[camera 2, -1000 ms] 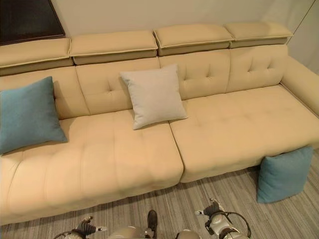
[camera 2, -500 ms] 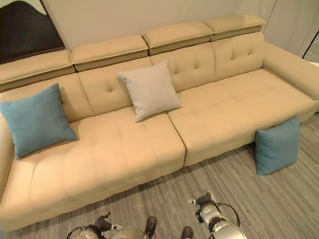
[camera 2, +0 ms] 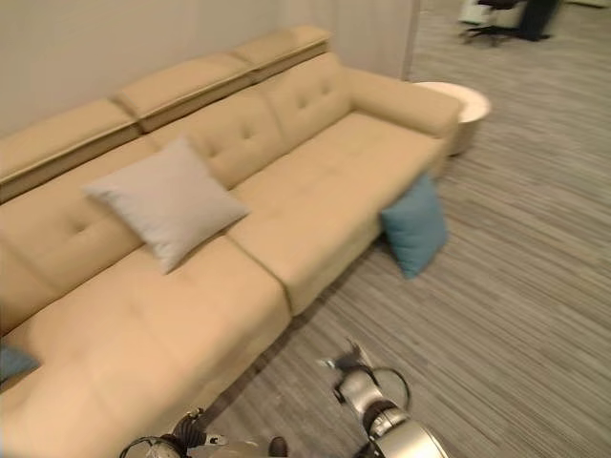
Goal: Pick up all the scattered cushions and arrange them neatly on the sofa.
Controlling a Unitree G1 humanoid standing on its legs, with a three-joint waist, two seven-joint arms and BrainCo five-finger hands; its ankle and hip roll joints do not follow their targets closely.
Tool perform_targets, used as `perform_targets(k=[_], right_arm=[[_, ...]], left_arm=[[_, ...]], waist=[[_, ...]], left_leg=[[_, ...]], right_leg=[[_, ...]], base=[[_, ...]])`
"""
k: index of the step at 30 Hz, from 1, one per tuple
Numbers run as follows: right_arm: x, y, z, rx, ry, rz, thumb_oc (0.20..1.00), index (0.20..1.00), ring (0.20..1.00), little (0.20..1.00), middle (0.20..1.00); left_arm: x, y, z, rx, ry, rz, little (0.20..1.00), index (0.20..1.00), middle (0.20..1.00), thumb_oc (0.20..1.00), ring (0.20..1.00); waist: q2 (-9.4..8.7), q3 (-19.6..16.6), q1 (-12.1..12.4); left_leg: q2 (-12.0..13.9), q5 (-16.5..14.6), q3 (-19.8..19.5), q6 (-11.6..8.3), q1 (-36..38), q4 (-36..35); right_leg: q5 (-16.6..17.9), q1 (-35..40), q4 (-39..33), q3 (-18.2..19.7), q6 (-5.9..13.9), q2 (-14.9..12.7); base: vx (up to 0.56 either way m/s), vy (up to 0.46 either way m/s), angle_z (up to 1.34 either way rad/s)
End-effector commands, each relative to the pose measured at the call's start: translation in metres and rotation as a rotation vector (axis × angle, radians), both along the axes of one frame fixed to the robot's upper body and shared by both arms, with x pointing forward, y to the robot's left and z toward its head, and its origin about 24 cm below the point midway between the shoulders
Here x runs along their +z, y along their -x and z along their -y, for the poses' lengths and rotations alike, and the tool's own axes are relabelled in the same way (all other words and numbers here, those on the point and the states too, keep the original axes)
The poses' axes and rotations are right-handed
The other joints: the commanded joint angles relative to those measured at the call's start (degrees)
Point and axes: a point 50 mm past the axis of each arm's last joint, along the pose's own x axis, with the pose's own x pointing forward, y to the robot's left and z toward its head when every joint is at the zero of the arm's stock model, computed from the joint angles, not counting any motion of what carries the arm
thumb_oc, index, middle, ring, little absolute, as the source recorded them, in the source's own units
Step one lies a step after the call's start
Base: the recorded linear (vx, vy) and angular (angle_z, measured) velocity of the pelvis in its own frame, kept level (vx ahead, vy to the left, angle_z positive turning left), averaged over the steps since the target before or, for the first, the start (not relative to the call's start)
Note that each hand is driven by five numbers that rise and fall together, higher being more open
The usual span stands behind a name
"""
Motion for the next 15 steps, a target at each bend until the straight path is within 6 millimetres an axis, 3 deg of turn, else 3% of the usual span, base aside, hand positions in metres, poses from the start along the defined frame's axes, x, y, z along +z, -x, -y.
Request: perform_targets(k=[1,4,6,7,8,9,11,13,15], right_arm=[[0.021,-0.04,-0.009,0.03,-0.006,0.132,1.0,1.0,1.0,1.0,1.0],[0.019,-0.033,0.002,-0.005,0.012,0.115,1.0,1.0,1.0,1.0,1.0],[0.018,-0.029,0.009,-0.019,0.023,0.106,1.0,1.0,1.0,1.0,1.0],[0.017,-0.027,0.011,-0.026,0.027,0.103,1.0,1.0,1.0,1.0,1.0],[0.016,-0.023,0.017,-0.049,0.034,0.095,1.0,1.0,1.0,1.0,1.0],[0.016,-0.023,0.017,-0.049,0.034,0.095,1.0,1.0,1.0,1.0,1.0],[0.012,-0.011,0.025,-0.059,0.061,0.068,1.0,1.0,1.0,1.0,1.0],[0.008,-0.001,0.031,-0.079,0.075,0.042,1.0,1.0,1.0,1.0,1.0],[0.004,0.011,0.036,-0.09,0.087,0.004,1.0,1.0,1.0,1.0,1.0]], left_arm=[[0.004,-0.018,0.026,-0.104,0.033,0.048,1.0,1.0,1.0,1.0,1.0],[0.005,-0.022,0.03,-0.091,0.06,0.064,1.0,1.0,1.0,1.0,1.0],[0.006,-0.022,0.033,-0.088,0.07,0.066,1.0,1.0,1.0,1.0,1.0],[0.006,-0.023,0.035,-0.093,0.074,0.067,1.0,1.0,1.0,1.0,1.0],[0.007,-0.025,0.039,-0.114,0.081,0.072,1.0,1.0,1.0,1.0,1.0],[0.007,-0.025,0.039,-0.114,0.081,0.072,1.0,1.0,1.0,1.0,1.0],[0.009,-0.032,0.044,-0.132,0.092,0.091,1.0,1.0,1.0,1.0,1.0],[0.012,-0.036,0.044,-0.119,0.101,0.11,1.0,1.0,1.0,1.0,1.0],[0.012,-0.037,0.042,-0.101,0.103,0.115,1.0,1.0,1.0,1.0,1.0]], waist=[[1.48,3.4,2.9],[1.41,4.2,2.6],[1.82,4.7,2.6],[1.62,4.9,2.7],[0.72,5.3,2.7],[0.69,5.3,2.8],[1.08,5.1,3.5],[1.43,5.0,3.7],[1.59,5.1,3.6]], left_leg=[[-0.9,-5.4,-5.1,-1.57,-1.6,6.3],[1.8,-4.5,-4.8,-3.76,-5.6,17.1],[2.1,-2.3,-7.3,-4.29,-7.5,21.1],[1.3,-2.3,-8.4,-3.86,-8.6,20.9],[-1.3,-2.3,-9.2,-2.5,-11.0,18.4],[-1.3,-2.3,-9.1,-2.49,-11.0,18.3],[-6.2,2.7,-11.6,-1.64,-13.3,6.9],[-7.4,5.3,-12.6,-1.7,-14.9,4.6],[-7.2,5.2,-12.4,-1.43,-14.8,4.3]], right_leg=[[2.0,6.8,-8.8,1.8,3.97,0.2],[1.2,9.6,-11.5,1.6,2.48,1.6],[0.3,10.7,-12.3,2.7,1.35,3.0],[0.0,10.8,-12.6,3.3,1.2,3.2],[0.5,10.7,-12.7,3.7,1.16,2.6],[0.5,10.7,-12.7,3.8,1.17,2.5],[0.0,12.1,-13.8,7.7,2.02,5.0],[-0.5,12.6,-14.1,9.5,2.06,6.5],[-1.5,13.2,-13.8,11.5,2.0,7.3]], base=[[0.07,-0.196,0.05],[0.06,-0.186,0.03],[0.09,-0.103,-0.24],[0.09,-0.068,-0.42],[0.07,-0.045,-0.2],[0.21,-0.047,0.02],[0.34,-0.022,-0.09],[0.21,0.007,-0.58],[0.19,0.042,-0.97]])
